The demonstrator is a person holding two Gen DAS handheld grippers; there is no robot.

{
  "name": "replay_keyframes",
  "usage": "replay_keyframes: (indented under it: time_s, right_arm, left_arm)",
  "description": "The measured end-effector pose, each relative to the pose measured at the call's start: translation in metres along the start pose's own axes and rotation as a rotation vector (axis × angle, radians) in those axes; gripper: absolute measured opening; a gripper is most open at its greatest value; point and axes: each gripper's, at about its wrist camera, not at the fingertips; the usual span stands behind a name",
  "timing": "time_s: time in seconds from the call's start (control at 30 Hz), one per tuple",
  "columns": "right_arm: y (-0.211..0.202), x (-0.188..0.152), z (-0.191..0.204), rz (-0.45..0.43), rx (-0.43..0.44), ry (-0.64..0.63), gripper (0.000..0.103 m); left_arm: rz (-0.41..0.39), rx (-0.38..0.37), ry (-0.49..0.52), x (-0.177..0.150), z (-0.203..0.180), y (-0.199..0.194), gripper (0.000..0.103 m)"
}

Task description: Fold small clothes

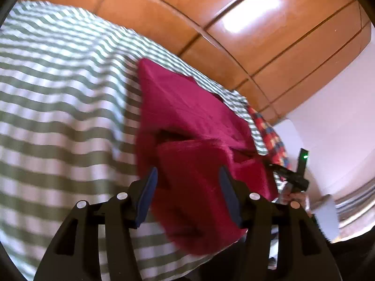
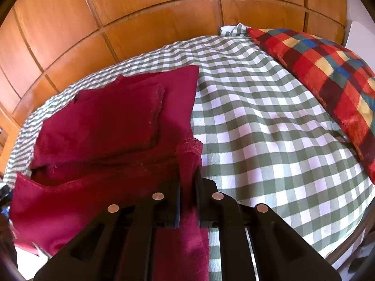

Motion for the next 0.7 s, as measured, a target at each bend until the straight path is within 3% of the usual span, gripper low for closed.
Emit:
replay_keyframes:
  time_s: [0.17, 0.2, 0.23, 0.27, 0.3, 0.33, 0.47, 0.6, 0.7]
  right_arm:
    - [0.001, -0.003, 0.000, 0.005, -0.005, 0.008, 0.008]
    - [0.001, -0.003, 0.001, 0.005, -0.005, 0.009, 0.009]
    - [0.001, -0.003, 0.002, 0.003, -0.006, 0.009, 0.008]
    - [-0.001, -0.003, 0.003, 0.002, -0.006, 0.008, 0.009]
    - [-0.003, -0.001, 0.004, -0.001, -0.003, 0.009, 0.009]
    - [-0.007, 0.003, 0.005, -0.016, 0.009, 0.013, 0.009]
    - [-0.037, 0.022, 0.010, -0.114, 0.084, 0.032, 0.008]
    - [-0.062, 0.037, 0.016, -0.209, 0.145, 0.050, 0.009]
    - [-0.041, 0.035, 0.019, -0.157, 0.110, 0.029, 0.008]
  left_arm:
    - [0.096, -0.046, -0.051, 0.003, 0.008, 0.035, 0.055]
    - [0.109, -0.044, -0.045, 0.003, 0.007, 0.040, 0.048]
    - [0.109, -0.038, -0.032, 0.004, 0.004, 0.042, 0.031]
    - [0.098, -0.023, -0.003, 0.005, 0.000, 0.042, 0.023]
    - [0.082, -0.013, 0.018, 0.006, -0.004, 0.040, 0.010]
    - [0.055, -0.004, 0.044, 0.009, -0.010, 0.035, 0.007]
    - [-0.122, -0.011, 0.136, 0.028, -0.039, -0.007, 0.006]
    - [-0.248, 0.010, 0.201, 0.043, -0.057, -0.045, 0.006]
    - [-0.250, 0.102, 0.249, 0.045, -0.057, -0.044, 0.006]
Point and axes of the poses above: each gripper's, at about its wrist camera, not at the fingertips, and y roughly the way its jaws point, z to its left, x to its top, and after that the axes turned 7 degrees about -z, right-handed
